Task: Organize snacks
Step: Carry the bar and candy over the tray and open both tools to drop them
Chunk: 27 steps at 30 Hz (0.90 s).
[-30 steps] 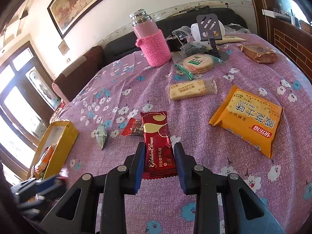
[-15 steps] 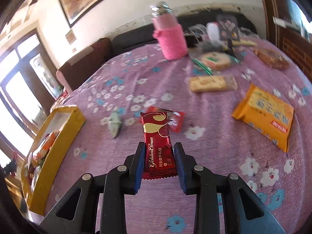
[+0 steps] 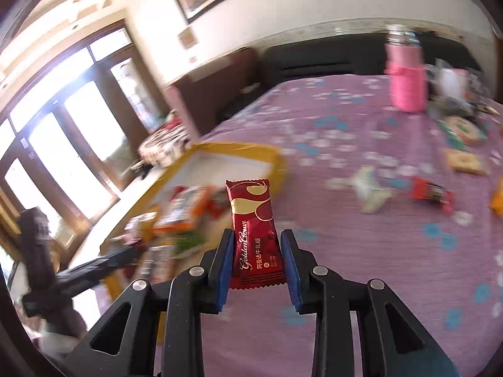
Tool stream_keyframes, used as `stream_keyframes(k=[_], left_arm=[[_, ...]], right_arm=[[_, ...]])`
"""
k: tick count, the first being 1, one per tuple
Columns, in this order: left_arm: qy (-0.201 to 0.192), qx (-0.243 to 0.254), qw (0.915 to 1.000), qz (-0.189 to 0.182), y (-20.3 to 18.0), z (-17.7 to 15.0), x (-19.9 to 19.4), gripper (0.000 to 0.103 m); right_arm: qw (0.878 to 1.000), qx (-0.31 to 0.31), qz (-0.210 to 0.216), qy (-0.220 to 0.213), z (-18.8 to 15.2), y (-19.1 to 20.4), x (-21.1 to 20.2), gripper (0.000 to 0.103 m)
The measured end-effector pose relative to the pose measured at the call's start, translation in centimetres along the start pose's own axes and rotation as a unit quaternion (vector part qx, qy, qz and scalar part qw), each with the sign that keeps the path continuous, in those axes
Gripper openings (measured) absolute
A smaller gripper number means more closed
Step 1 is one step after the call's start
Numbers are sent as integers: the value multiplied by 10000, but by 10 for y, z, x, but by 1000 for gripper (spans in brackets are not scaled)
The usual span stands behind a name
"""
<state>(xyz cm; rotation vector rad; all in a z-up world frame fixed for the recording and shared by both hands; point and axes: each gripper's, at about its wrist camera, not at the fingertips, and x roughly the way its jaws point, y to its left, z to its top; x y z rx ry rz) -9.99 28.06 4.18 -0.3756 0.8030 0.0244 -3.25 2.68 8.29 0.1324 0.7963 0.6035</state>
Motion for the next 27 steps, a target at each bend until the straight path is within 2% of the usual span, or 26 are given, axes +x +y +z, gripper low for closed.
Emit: stream_keyframes(k=[5,10,14,17,18,21,24,27], left_arm=[[18,-55,9999,-131,6,3,0,25],[-262,-239,9987,-368,22,3,-24,39],[-480,-271,9975,-453,32,5,-39,45],[-502,-278,9969,-539,39,4,-41,46],[-495,-282,9969,-551,40,4,-41,46],[-428,-306,9969,-584,43,1,-38,46],[-383,-332,9970,-577,43,-2,-38,46],[-464,-253,9975,-475,38,-2,-45,48]], right_arm=[[9985,-245,364,340,11,49,31,30],[9955,-341,429,770,15,78,73,30],[9915,-341,782,979,11,93,91,30],[9830,-313,1231,1326,2,101,102,30],[9815,-287,1267,1405,1,100,106,30],[9862,-195,927,1357,8,91,118,30],[9934,-70,288,1108,23,75,119,32],[9938,12,220,1091,25,66,111,34]])
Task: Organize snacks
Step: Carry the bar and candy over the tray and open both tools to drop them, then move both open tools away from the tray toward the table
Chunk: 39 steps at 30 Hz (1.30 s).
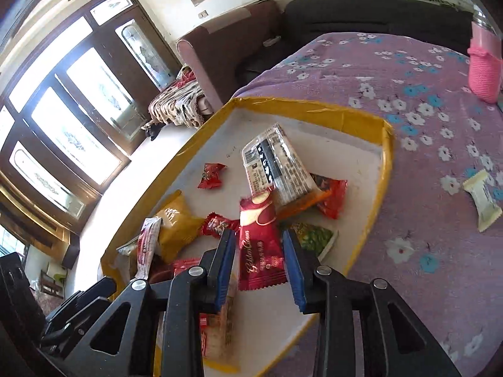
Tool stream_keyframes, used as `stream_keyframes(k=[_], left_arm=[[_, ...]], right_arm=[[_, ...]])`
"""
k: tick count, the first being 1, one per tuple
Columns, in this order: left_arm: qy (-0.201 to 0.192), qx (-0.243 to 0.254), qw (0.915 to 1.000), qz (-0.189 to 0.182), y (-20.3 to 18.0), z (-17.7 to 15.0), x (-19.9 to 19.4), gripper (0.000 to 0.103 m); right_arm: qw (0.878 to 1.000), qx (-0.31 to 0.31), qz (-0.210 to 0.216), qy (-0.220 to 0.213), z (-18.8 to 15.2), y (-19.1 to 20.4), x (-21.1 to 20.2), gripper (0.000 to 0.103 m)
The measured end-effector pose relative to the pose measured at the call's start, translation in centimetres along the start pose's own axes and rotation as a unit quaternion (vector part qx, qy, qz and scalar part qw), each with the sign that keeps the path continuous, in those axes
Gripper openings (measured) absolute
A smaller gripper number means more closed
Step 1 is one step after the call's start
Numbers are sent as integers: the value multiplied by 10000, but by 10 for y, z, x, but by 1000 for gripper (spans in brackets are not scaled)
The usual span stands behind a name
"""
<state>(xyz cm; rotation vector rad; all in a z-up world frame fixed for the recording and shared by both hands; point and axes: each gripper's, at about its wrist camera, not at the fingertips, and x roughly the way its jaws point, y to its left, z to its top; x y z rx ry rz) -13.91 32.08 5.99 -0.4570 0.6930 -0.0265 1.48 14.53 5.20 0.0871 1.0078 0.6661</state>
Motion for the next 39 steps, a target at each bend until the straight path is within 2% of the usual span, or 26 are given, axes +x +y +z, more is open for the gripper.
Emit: stream_keyframes(k=[5,9,10,13,16,18,22,23,24,26,28,31,35,39], left_arm=[[-150,217,9996,130,-22,-3,-14,53],[-195,178,9995,195,-40,-3,-27,76],[-202,170,9995,165,-44,-4,-29,77],[-270,283,9992,-51,-61,-8,-33,82],[-130,433,9989,-98,-81,-14,-29,82],[-91,346,9988,-336,-91,-18,-32,82],[174,-57,9907,-1351,-104,-24,-36,82],[311,-71,9882,-1496,-110,-27,-36,81],[400,-29,9884,-1467,-116,-28,-36,81],[434,207,9925,-1122,-131,-31,-38,81],[214,572,9970,-476,-148,-33,-46,82],[-155,958,9946,374,-168,-35,-57,85],[-214,1309,9886,716,-182,-44,-53,85],[-273,1690,9775,1235,-189,-51,-45,85]], right_arm=[[9983,-470,227,239,-30,22,-11,41],[9989,-284,326,-183,-50,17,-44,50],[9987,-179,368,-306,-54,13,-54,53],[9976,-13,330,-609,-69,-1,-76,53],[9951,132,200,-959,-87,-14,-97,58],[9926,248,117,-1185,-97,-22,-109,59],[9887,381,-71,-1446,-111,-37,-127,62],[9880,430,-101,-1482,-115,-41,-132,63],[9874,463,-117,-1507,-119,-43,-137,63],[9860,530,-163,-1575,-126,-52,-149,63],[9839,582,-243,-1669,-131,-62,-163,63],[9798,643,-409,-1849,-139,-75,-185,70],[9765,702,-507,-1974,-148,-88,-199,74],[9771,780,-527,-1911,-151,-96,-197,74]])
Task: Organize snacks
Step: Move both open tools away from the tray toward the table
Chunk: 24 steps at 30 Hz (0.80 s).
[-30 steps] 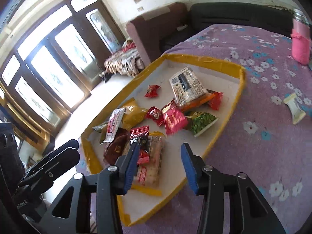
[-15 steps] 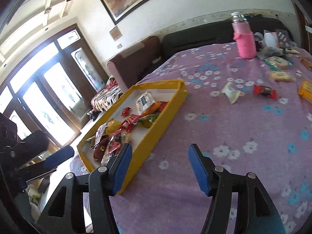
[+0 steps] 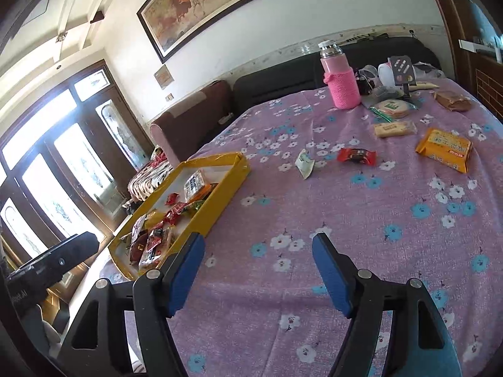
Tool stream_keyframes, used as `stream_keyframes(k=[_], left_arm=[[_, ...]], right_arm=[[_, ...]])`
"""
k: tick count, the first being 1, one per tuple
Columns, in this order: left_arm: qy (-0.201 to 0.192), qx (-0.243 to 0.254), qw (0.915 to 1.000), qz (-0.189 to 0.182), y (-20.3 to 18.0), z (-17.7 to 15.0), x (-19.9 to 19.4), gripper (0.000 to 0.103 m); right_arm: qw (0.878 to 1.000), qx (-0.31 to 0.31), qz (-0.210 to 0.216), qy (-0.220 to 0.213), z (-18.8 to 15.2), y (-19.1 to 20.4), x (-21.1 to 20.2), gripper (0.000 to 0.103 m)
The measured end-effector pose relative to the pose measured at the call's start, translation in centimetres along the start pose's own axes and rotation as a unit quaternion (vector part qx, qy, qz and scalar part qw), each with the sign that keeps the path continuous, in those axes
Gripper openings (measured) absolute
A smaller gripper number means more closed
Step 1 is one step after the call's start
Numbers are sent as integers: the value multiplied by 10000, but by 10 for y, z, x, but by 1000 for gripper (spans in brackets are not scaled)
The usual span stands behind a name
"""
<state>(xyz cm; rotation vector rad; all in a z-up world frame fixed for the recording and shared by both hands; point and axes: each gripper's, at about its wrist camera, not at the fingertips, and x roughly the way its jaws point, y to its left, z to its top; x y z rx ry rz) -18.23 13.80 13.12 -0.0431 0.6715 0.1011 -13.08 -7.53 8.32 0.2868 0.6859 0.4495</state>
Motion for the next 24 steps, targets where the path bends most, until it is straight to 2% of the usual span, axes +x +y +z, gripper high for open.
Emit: stream_keyframes(k=[5,16,20,24], left_arm=[[54,199,9994,261,-5,-4,7,85],[436,386,9982,106,-19,-11,35,85],[579,444,9973,-87,-26,-10,46,85],[996,374,9917,-721,-34,-11,67,85]], right_arm=[[9999,70,-29,83,-1,-4,7,74],[9994,37,-142,308,-1,-12,20,74],[9989,4,-295,356,4,-22,20,75],[9977,157,-503,430,13,-48,21,75]])
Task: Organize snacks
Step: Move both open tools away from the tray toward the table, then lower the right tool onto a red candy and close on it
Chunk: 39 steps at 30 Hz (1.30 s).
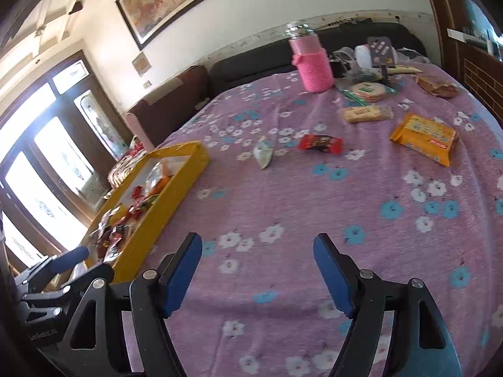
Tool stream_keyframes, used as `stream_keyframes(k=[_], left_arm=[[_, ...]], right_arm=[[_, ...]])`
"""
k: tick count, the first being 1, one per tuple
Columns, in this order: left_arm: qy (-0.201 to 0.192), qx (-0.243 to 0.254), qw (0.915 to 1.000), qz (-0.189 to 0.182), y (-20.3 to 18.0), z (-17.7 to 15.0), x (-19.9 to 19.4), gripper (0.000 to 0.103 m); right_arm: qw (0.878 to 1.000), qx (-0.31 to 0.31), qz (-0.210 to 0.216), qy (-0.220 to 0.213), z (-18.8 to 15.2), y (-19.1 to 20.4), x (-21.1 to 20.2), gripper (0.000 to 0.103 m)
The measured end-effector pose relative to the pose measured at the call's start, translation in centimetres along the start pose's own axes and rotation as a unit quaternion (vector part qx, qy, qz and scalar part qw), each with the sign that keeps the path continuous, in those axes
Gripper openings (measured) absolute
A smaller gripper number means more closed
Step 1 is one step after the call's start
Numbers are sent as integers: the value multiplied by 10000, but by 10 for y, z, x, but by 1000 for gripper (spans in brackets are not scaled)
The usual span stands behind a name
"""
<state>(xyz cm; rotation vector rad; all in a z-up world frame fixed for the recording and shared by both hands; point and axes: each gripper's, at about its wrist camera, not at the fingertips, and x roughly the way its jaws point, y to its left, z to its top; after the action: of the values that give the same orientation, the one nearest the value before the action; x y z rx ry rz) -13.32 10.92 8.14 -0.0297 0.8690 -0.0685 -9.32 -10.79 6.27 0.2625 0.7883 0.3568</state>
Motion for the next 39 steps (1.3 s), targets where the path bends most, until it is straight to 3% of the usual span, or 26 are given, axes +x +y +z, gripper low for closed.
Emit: stream_keyframes(k=[5,10,22,27,30,33,35,39], left_arm=[[534,-99,9955,-779,-12,1,39,85],[654,-50,9922,-1064,-23,5,59,85],[867,-61,9856,-1448,-21,10,92,85],[839,-72,9846,-1535,-19,11,92,85],[826,-84,9830,-1635,-19,11,92,91],[784,-122,9816,-1739,-18,11,93,96],[788,-141,9801,-1819,-18,10,93,100],[794,-96,9799,-1827,-21,10,94,103]], right_arm=[[9978,431,-496,5,22,-52,4,76],[9959,536,-731,71,49,-81,22,76],[9941,-422,-727,680,126,-53,142,76],[9880,-691,-924,1025,131,-55,179,76],[9860,-878,-1016,984,125,-51,180,76],[9816,-1075,-1259,950,116,-43,177,66],[9798,-1193,-1359,861,110,-39,173,51],[9801,-1144,-1470,687,103,-35,163,37]])
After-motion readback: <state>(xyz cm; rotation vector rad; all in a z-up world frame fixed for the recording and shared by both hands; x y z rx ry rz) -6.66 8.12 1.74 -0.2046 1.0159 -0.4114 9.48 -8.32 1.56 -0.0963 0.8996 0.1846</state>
